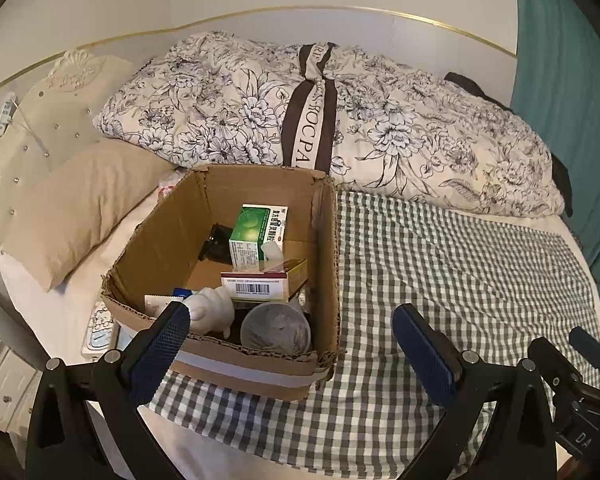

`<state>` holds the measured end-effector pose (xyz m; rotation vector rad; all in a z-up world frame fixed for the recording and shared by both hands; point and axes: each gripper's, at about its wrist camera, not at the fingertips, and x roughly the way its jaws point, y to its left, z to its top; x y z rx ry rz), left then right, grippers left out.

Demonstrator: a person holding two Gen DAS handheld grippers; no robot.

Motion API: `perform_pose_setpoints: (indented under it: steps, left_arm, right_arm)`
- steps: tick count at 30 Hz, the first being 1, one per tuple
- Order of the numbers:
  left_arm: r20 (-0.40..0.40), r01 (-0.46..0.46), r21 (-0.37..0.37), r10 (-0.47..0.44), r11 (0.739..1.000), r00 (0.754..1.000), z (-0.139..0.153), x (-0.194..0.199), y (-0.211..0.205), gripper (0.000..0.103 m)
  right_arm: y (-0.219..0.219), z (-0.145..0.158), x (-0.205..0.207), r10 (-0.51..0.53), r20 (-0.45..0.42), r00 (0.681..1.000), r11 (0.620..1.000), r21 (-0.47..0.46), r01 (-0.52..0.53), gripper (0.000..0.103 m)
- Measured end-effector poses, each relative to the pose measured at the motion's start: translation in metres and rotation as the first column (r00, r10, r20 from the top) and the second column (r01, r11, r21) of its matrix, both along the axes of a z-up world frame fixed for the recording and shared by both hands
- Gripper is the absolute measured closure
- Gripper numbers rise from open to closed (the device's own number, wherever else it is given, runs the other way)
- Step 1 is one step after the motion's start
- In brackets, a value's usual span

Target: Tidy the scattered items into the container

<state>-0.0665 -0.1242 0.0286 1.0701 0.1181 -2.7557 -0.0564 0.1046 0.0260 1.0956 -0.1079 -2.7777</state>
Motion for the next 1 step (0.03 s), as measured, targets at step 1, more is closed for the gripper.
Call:
perform_pose_setpoints:
  steps: [1]
  left_arm:
    - [-0.006, -0.003, 0.006, 0.003, 1.000, 1.000, 0.0004, 0.0010, -0.0009, 0.000]
  right_arm:
    - [0.0012, -0.0008, -0.0003, -0.003, 0.002, 1.000, 1.000, -0.002, 0.003, 0.011]
